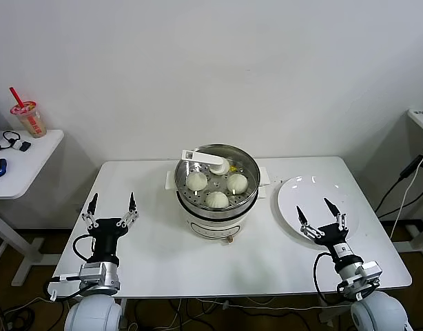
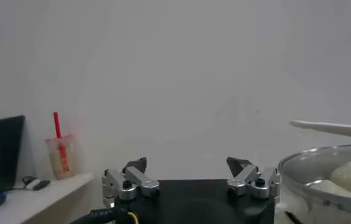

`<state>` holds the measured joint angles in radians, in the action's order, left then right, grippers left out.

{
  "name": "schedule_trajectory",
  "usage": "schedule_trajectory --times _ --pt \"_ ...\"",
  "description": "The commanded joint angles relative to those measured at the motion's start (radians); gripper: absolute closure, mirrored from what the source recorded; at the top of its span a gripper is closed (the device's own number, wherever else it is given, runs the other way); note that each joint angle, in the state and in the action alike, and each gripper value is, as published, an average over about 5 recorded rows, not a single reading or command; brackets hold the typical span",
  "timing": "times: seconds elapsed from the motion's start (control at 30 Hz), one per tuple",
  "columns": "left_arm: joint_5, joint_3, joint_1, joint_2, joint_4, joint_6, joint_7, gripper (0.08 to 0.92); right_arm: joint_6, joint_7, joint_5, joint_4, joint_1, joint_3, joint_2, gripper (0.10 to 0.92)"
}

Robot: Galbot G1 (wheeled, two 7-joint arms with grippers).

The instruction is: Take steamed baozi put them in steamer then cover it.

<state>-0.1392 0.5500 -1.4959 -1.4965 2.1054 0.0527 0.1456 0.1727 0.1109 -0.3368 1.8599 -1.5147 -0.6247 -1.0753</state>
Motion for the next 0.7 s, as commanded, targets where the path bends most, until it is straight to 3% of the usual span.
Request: schedule_trajectory --times 0.03,0.2,0.33,0.7 --pt "-0.452 -0.088 0.038 0.108 0.040 0.292 0.131 0.177 0.009 -0.013 0.013 -0.013 0.008 0.000 -0.001 0.203" --pt "-0.616 -0.150 0.069 0.250 0.074 0.475 0.070 0.177 0.004 -0.020 0.034 -0.026 0.027 -0.003 -0.010 0.203" --pt "-0.711 -0.192 0.119 0.355 0.056 0.531 -0.022 0.177 -0.004 -0.022 0.066 -0.030 0.041 -0.001 -0.028 0.203" --pt "-0.864 -0.401 0.301 0.499 0.011 0.596 -0.183 0.177 -0.028 -0.038 0.143 -0.025 0.042 -0.014 -0.075 0.203"
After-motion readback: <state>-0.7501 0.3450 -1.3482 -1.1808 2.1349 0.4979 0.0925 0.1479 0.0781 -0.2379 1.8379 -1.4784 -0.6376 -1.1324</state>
